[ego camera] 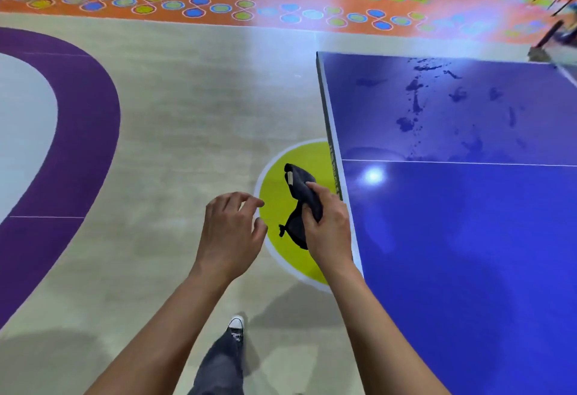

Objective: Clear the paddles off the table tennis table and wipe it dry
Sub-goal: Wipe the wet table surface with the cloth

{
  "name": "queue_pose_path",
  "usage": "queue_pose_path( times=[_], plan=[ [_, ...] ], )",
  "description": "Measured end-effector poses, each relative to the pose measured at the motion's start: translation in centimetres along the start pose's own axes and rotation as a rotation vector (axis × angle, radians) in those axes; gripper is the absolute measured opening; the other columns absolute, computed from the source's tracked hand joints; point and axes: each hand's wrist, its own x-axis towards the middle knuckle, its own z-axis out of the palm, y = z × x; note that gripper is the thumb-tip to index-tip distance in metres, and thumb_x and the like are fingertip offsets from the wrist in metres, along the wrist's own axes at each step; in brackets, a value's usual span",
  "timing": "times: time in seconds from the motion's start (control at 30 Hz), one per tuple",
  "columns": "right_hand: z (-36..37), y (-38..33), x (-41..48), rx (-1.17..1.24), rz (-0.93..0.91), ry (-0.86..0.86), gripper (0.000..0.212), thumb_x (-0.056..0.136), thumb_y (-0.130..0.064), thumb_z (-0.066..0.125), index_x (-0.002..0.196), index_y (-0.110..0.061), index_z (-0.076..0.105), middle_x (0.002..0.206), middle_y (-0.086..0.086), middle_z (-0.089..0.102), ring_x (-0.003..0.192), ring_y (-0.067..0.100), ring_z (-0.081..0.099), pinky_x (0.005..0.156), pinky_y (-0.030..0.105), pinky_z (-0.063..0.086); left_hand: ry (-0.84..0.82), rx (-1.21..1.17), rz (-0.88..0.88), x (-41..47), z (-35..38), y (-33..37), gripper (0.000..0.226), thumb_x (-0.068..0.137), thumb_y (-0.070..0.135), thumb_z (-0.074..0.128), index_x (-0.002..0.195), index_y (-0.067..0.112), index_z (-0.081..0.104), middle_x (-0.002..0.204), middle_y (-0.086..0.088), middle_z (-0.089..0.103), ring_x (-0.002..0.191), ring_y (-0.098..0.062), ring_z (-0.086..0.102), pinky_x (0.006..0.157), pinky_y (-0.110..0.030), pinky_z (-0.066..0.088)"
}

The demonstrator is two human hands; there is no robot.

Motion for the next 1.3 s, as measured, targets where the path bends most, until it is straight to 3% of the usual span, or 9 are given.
queue_pose_path(
  times=[0.23, 0.47, 0.67, 0.9, 1.07, 1.3],
  plan=[
    [5.1, -3.9, 11.0, 0.010, 0.080, 0.114, 0.043, 0.095, -0.017, 0.063, 0.137, -0.026, 0.058, 0.129, -0.005, 0.064, 0.116, 0.020, 0.053, 0.100, 0.044, 0.047, -0.022, -0.019, 0.179, 14.3, -0.6, -5.3, 0.034, 0.087, 0.026, 0.049, 0.112, 0.018, 0.071, 0.114, -0.003, 0.067, 0.113, -0.030, 0.057, 0.102, -0.041, 0.037],
    [8.7, -4.0, 21.9, 0.034, 0.105, 0.230, 0.041, 0.095, -0.020, 0.065, 0.135, -0.029, 0.059, 0.126, -0.007, 0.064, 0.115, 0.016, 0.053, 0.099, 0.043, 0.049, -0.073, -0.035, 0.295, 27.6, 0.8, -8.0, 0.035, 0.087, 0.026, 0.048, 0.113, 0.018, 0.070, 0.115, -0.002, 0.067, 0.116, -0.029, 0.056, 0.102, -0.041, 0.036],
    [11.8, -1.2, 35.0, 0.060, 0.155, 0.318, 0.037, 0.095, -0.022, 0.064, 0.131, -0.032, 0.059, 0.119, -0.010, 0.065, 0.101, 0.000, 0.046, 0.092, 0.037, 0.051, -0.116, -0.026, 0.423, 40.4, 3.7, -7.8, 0.029, 0.088, 0.021, 0.056, 0.112, 0.017, 0.072, 0.115, -0.002, 0.067, 0.117, -0.030, 0.056, 0.104, -0.041, 0.038],
    [14.6, -0.8, 52.2, 0.070, 0.147, 0.323, 0.036, 0.095, -0.022, 0.063, 0.130, -0.031, 0.060, 0.121, -0.009, 0.066, 0.108, 0.017, 0.054, 0.092, 0.037, 0.049, -0.138, -0.007, 0.420, 56.4, 5.8, -7.7, 0.033, 0.087, 0.024, 0.053, 0.114, 0.019, 0.071, 0.115, 0.001, 0.067, 0.119, -0.029, 0.055, 0.105, -0.039, 0.036],
    [16.4, 0.3, 60.7, 0.053, 0.167, 0.345, 0.037, 0.095, -0.022, 0.064, 0.130, -0.031, 0.060, 0.119, -0.007, 0.067, 0.105, 0.016, 0.055, 0.087, 0.031, 0.047, -0.161, 0.017, 0.420, 65.6, 7.2, -8.7, 0.028, 0.089, 0.018, 0.064, 0.116, 0.019, 0.070, 0.118, -0.001, 0.066, 0.121, -0.030, 0.053, 0.106, -0.041, 0.036],
    [18.5, 3.9, 74.4, -0.020, 0.277, 0.437, 0.037, 0.093, -0.017, 0.066, 0.129, -0.024, 0.063, 0.123, -0.004, 0.067, 0.107, 0.024, 0.056, 0.092, 0.040, 0.048, -0.205, 0.012, 0.524, 82.3, 12.0, -9.3, 0.028, 0.088, 0.016, 0.067, 0.115, 0.018, 0.071, 0.118, -0.004, 0.067, 0.120, -0.032, 0.055, 0.103, -0.044, 0.038]
  ],
)
